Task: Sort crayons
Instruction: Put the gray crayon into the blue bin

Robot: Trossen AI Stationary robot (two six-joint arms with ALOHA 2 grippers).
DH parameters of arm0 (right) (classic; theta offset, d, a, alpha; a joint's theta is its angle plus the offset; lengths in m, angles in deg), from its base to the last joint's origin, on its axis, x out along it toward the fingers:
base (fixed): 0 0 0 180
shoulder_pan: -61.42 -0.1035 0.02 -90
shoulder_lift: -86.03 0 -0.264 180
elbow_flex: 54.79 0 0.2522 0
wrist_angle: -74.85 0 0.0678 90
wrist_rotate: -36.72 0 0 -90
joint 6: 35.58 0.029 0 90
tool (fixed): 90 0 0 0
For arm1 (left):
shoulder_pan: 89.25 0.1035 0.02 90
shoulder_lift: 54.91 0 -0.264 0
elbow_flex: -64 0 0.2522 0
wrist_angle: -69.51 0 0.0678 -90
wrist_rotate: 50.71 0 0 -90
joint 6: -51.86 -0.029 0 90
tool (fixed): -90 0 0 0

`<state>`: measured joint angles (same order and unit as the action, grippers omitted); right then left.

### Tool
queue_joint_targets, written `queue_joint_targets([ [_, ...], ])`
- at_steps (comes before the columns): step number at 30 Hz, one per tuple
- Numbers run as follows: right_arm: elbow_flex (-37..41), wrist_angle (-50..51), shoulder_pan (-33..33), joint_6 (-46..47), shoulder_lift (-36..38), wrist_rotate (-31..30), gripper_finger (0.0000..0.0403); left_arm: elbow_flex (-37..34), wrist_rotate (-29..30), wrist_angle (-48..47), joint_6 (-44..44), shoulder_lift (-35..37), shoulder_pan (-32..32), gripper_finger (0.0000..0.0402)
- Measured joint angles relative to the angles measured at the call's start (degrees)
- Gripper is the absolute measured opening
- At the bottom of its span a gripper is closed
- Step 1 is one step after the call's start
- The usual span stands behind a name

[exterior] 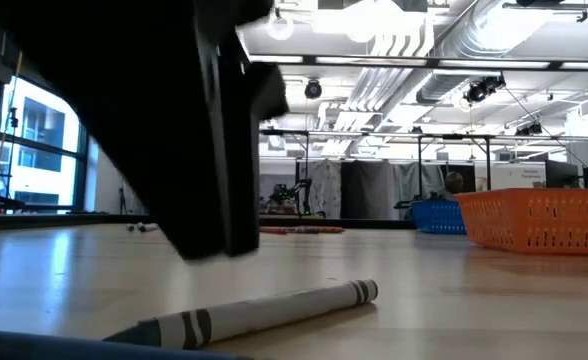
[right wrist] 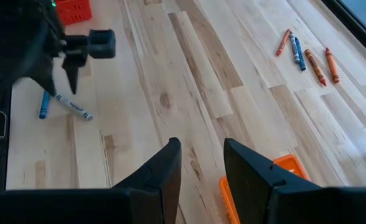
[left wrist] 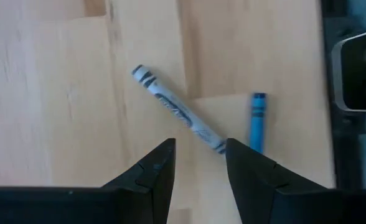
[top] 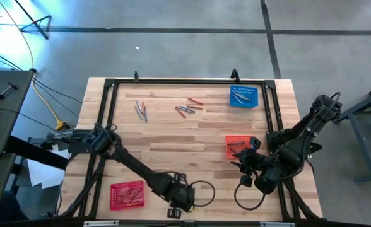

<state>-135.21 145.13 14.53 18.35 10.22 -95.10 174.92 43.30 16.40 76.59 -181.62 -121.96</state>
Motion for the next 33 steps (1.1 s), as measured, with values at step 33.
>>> queue_joint_targets([
  [33, 0.0, 0.2, 0.0, -0.4, 0.0, 0.0, 0.0114, 0.5, 1.0, -2.1, -4.4, -5.1, 0.7, 0.0097],
])
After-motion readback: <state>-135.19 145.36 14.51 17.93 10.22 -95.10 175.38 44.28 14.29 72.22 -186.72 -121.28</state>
